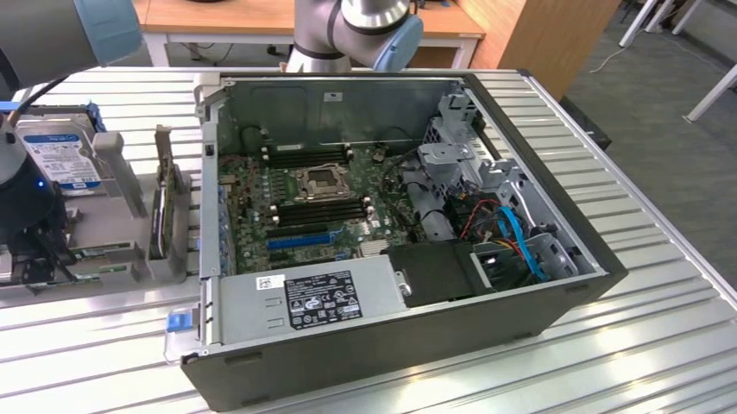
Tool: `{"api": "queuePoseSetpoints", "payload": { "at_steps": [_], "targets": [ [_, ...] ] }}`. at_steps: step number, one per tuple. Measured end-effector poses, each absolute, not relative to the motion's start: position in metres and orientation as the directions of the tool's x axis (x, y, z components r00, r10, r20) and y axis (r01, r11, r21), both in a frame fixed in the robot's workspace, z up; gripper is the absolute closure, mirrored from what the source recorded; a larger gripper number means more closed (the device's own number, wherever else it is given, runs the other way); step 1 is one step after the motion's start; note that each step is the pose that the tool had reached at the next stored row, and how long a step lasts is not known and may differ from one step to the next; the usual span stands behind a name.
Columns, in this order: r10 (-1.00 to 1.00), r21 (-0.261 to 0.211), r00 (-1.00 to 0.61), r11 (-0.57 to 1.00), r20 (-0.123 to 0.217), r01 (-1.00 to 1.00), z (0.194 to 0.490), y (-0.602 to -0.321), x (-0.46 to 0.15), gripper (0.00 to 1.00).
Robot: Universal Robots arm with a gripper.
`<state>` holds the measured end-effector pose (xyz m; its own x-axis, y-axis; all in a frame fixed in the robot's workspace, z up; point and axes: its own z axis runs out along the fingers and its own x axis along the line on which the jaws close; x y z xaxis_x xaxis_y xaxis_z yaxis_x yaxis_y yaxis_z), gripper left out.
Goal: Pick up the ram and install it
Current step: 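Pick up the ram and move it above insertion slot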
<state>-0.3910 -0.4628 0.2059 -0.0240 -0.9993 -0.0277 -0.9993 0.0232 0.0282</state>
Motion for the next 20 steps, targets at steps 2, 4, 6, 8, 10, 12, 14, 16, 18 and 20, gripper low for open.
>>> {"api": "queuePoseSetpoints", "payload": {
  "at_steps": [2,4,6,8,10,12,14,16,18,20],
  "targets": [
    [-0.999,0.028,-0.024,0.023,-0.028,-0.999,0.205,-0.463,-0.391,0.70],
    [-0.999,0.028,-0.024,0.023,-0.028,-0.999,0.205,-0.463,-0.391,0.70],
    [-0.999,0.028,-0.024,0.023,-0.028,-0.999,0.205,-0.463,-0.391,0.70],
    [-0.999,0.028,-0.024,0.023,-0.028,-0.999,0.205,-0.463,-0.390,0.70],
    [-0.999,0.028,-0.024,0.023,-0.028,-0.999,0.205,-0.463,-0.389,0.70],
    [-0.999,0.028,-0.024,0.023,-0.028,-0.999,0.205,-0.463,-0.387,0.70],
    [-0.999,0.028,-0.024,0.023,-0.028,-0.999,0.205,-0.463,-0.385,0.70],
    [-0.999,0.028,-0.024,0.023,-0.028,-0.999,0.205,-0.463,-0.383,0.70],
    [-0.999,0.028,-0.024,0.023,-0.028,-0.999,0.205,-0.463,-0.381,0.70],
    [-0.999,0.028,-0.024,0.023,-0.028,-0.999,0.205,-0.463,-0.379,0.70]
  ]
}}
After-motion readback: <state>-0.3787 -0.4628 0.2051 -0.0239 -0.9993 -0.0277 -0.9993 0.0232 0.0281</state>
